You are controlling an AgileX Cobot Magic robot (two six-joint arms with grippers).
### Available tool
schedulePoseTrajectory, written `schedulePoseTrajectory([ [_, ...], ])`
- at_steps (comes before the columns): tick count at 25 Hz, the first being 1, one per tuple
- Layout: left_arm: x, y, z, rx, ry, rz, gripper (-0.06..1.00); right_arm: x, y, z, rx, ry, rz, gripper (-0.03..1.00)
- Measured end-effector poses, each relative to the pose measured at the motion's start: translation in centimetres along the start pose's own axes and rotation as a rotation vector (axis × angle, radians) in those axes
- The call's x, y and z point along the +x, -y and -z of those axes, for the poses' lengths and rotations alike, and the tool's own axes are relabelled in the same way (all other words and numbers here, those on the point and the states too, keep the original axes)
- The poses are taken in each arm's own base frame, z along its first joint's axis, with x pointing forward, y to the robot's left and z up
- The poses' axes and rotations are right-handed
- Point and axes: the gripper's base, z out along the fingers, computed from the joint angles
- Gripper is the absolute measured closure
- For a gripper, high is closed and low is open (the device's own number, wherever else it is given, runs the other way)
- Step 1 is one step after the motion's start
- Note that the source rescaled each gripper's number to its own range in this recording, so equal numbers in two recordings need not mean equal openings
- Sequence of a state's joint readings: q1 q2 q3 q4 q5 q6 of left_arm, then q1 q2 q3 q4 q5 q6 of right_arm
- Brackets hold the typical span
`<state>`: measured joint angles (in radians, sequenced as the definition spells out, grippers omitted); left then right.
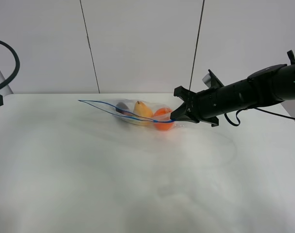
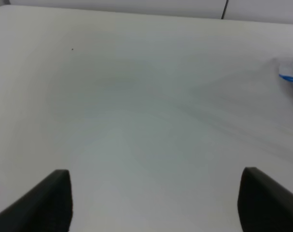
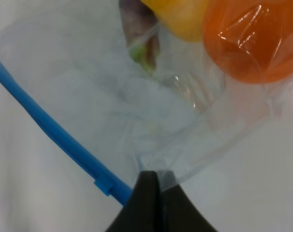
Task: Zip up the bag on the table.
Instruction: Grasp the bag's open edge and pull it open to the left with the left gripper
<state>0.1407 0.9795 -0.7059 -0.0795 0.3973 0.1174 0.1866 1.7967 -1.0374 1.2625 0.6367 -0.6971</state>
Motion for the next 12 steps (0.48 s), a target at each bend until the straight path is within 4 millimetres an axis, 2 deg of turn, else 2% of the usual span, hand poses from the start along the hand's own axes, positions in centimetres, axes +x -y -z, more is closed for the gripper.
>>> schedulePoseTrajectory([
  [12, -0.19, 0.28, -0.25, 0.019, 0.018, 0.010, -0.06, 0.01, 0.01, 0.00, 0.002, -0.001, 0.007, 0.97],
])
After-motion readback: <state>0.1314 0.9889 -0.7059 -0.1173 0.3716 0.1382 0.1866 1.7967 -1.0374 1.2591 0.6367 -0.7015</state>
